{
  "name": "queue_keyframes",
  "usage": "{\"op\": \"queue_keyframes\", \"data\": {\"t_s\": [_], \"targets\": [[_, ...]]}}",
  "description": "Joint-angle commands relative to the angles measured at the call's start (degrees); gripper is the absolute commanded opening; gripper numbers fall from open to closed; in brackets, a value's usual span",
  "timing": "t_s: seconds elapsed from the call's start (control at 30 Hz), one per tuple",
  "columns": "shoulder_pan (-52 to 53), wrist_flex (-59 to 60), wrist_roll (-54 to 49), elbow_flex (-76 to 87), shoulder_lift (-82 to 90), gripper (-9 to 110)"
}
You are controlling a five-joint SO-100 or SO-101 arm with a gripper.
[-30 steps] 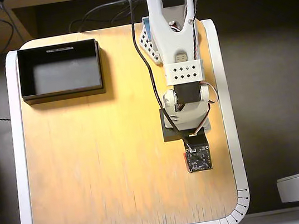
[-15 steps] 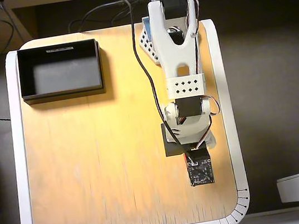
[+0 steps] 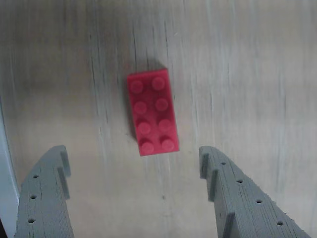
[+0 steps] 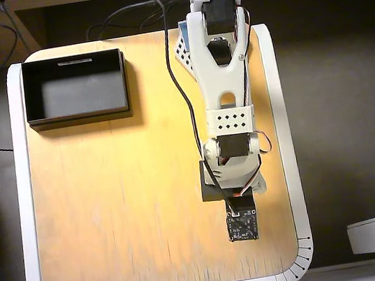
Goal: Grasp a lego block and put it in the bin.
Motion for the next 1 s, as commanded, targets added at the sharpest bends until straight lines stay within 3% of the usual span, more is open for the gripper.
{"op": "queue_keyframes", "data": {"t_s": [0.0,0.97], "targets": [[0.8,-1.6,-0.4,-7.8,-0.3,27],[3.7,-12.6,-0.6,-2.0,-4.0,26]]}}
